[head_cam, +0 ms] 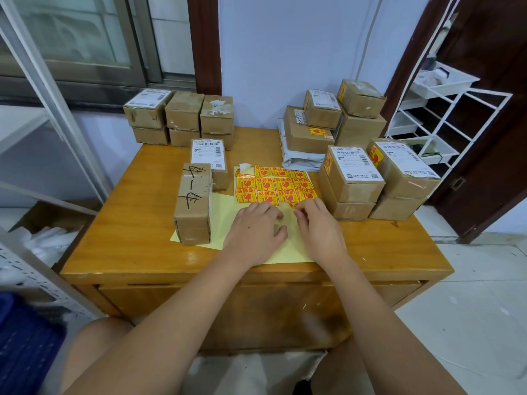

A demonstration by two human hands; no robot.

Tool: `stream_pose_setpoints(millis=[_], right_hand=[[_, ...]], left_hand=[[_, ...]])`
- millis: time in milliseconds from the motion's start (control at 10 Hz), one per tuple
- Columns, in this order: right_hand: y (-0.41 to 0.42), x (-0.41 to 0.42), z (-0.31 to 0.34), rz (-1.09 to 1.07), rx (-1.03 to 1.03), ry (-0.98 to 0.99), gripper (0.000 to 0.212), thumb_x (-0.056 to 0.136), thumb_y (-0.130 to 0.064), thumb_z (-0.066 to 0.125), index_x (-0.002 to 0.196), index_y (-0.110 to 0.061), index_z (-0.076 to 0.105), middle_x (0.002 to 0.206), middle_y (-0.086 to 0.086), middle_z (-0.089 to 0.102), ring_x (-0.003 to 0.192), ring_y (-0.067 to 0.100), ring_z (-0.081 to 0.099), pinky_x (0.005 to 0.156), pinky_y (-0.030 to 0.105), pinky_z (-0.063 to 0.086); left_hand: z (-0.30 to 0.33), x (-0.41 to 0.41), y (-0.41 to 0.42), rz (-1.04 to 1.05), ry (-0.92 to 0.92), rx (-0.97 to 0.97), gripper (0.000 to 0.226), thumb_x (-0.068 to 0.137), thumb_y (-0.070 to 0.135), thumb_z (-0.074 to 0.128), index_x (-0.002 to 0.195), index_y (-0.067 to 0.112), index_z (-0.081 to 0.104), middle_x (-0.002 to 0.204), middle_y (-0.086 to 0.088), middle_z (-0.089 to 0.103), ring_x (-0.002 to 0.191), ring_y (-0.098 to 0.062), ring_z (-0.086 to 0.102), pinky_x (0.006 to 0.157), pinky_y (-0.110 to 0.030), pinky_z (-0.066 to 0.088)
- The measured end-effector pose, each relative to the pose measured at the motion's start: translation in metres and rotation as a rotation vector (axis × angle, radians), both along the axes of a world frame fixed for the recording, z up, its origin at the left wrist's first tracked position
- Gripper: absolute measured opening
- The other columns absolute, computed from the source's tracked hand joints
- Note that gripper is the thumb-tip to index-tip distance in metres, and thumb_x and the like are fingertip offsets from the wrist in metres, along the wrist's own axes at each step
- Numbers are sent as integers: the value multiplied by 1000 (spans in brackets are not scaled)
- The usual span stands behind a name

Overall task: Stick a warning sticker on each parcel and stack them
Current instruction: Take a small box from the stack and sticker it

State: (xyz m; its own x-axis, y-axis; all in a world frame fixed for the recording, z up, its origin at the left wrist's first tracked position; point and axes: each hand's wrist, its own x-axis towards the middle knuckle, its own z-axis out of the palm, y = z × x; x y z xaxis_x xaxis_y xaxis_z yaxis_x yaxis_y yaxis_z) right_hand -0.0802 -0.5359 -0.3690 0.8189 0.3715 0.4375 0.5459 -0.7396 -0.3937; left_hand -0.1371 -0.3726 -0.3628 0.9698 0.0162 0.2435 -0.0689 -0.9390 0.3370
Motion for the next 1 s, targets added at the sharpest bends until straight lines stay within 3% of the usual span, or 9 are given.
stream_pose_setpoints(millis=[1000], right_hand=[[-2, -5, 4, -40, 139, -38, 13, 106, -26, 49, 104, -16, 58, 99, -5, 52, 76, 14, 54, 61, 37, 51]], left_hand=[[2, 0, 0, -8, 8, -4, 40, 102, 47, 45, 134, 27, 58, 134, 11, 54, 127, -13, 45, 111, -37, 34]])
